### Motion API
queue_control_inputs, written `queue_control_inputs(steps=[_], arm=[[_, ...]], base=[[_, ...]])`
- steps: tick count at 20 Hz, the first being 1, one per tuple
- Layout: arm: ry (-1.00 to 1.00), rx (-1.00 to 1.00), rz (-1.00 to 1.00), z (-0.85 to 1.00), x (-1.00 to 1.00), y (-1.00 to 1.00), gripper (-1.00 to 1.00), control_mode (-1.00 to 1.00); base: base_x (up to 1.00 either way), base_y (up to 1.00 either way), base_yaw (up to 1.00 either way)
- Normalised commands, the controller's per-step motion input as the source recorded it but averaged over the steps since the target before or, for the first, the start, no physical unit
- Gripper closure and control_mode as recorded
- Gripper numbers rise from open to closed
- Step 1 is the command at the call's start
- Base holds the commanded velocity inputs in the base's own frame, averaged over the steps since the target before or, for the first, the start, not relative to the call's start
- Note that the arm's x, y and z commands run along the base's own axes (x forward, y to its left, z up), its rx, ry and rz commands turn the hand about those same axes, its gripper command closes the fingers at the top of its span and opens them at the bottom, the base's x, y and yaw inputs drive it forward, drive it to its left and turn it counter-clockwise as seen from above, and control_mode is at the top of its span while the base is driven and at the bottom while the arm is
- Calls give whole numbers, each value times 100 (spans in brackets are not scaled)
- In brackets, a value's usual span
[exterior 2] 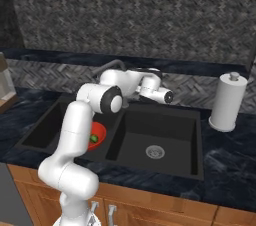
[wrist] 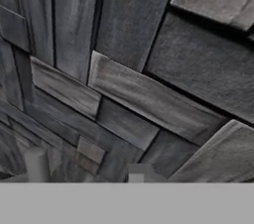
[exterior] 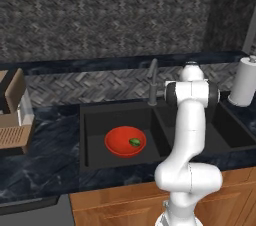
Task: Pick the avocado from the cabinet and place it in the bowl. Then pick the bowl and place it in the sink. Then turn on the sink facuet.
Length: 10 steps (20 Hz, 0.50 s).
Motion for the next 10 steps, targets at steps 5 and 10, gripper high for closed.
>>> queue_control_inputs(steps=[5, 10], arm=[[15, 13, 0, -12, 0, -95, 100, -100], [13, 9, 0, -13, -2, -74, 100, -100]], base=[[0, 0, 0], [0, 0, 0]])
